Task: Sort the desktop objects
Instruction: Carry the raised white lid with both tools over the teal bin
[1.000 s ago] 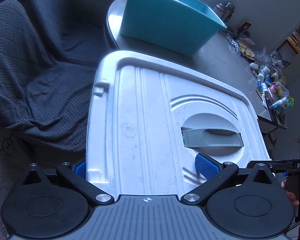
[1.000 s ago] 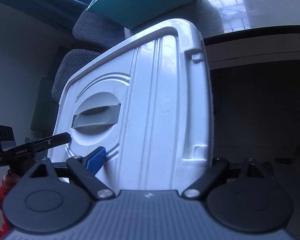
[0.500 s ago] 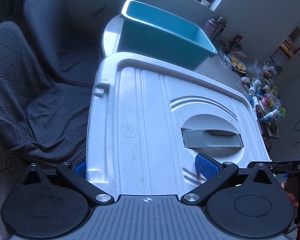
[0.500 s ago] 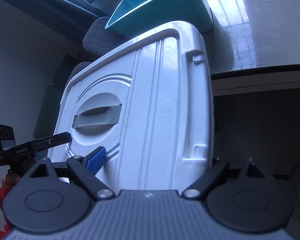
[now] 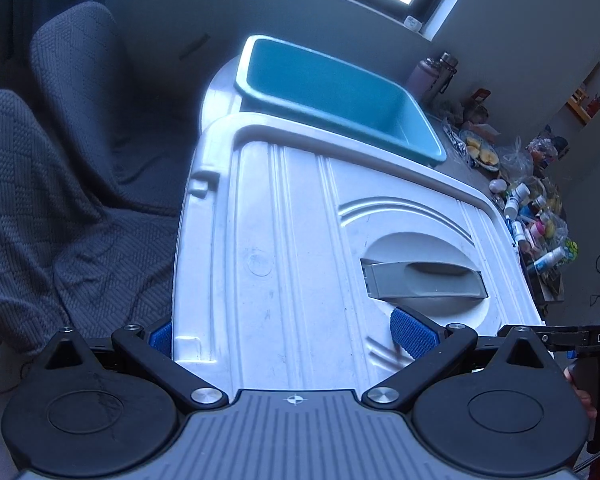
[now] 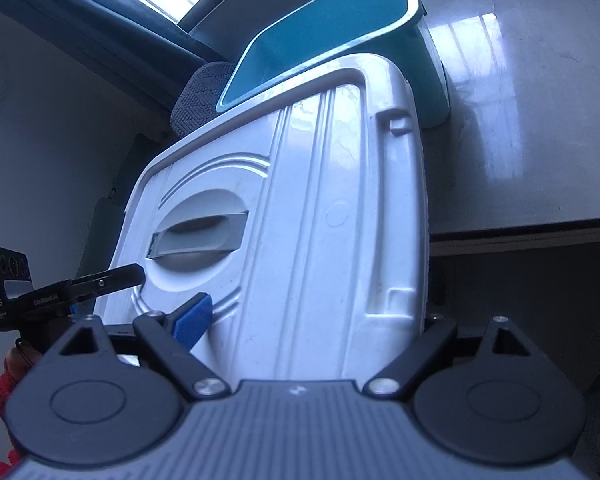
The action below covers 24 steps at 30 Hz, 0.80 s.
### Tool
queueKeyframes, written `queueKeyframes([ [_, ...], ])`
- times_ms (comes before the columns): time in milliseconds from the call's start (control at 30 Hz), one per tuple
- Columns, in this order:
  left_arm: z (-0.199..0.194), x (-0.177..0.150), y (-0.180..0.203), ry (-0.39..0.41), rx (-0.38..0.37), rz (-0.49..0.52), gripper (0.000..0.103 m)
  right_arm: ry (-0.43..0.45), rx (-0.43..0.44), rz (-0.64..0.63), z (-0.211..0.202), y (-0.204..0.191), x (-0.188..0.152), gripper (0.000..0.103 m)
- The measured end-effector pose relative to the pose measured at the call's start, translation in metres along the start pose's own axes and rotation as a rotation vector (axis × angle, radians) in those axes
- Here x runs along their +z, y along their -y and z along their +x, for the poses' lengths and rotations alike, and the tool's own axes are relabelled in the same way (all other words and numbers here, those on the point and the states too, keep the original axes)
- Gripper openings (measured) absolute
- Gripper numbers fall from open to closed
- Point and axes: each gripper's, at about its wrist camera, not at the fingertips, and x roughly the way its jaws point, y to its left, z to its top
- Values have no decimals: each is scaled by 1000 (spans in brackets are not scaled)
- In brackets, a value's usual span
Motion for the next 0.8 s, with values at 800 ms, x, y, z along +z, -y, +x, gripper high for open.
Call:
queueKeyframes([
  [800, 53, 129, 16, 31, -16, 34, 103, 66, -5, -3, 3, 0, 88, 89],
])
